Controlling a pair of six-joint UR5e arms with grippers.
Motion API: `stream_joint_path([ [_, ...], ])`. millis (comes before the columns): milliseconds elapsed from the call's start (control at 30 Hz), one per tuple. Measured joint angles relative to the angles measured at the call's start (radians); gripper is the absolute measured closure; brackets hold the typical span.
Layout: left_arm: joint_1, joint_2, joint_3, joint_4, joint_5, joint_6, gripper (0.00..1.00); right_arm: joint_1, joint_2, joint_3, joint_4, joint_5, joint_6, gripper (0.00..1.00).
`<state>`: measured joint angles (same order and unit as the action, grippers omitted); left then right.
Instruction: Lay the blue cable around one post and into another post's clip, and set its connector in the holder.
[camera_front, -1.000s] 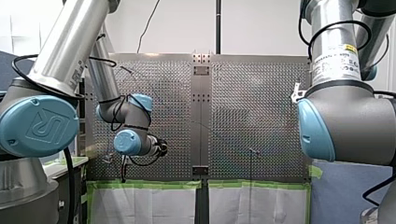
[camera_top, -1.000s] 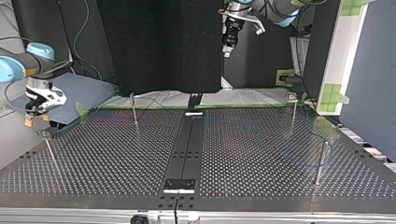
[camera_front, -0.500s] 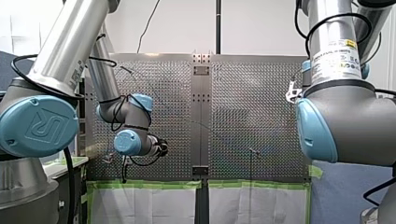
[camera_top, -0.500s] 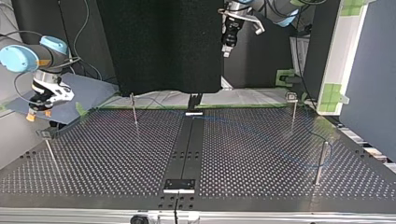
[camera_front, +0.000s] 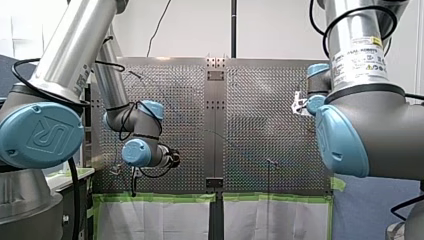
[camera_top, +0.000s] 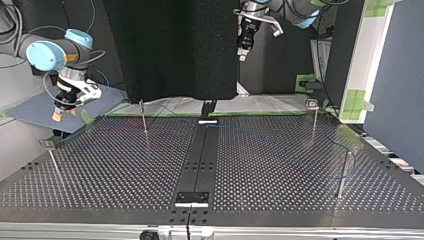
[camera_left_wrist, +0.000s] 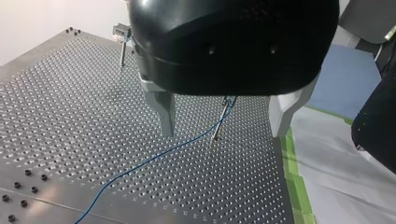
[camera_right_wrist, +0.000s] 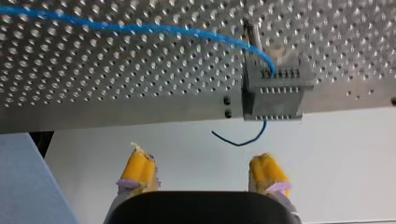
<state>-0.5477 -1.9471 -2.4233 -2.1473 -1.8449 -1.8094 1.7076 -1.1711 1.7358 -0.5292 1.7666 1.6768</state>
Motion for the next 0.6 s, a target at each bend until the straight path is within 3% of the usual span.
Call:
stream_joint_path([
  [133,0.001,0.0,0.0,0.002,-0.004,-0.013,0.0,0.036,0.0,0.001,0.0,0.036,-0.031,0.0],
  [233,0.001,0.0,0.0,0.005,-0.017,-0.024,0.0,0.062,0.0,0.001,0.0,0.054,-0.043,0.0],
  [600,0.007,0.0,0.0,0.053,-0.089,-0.065,0.0,0.166,0.001,0.002,0.003,0.014,-0.057,0.0],
])
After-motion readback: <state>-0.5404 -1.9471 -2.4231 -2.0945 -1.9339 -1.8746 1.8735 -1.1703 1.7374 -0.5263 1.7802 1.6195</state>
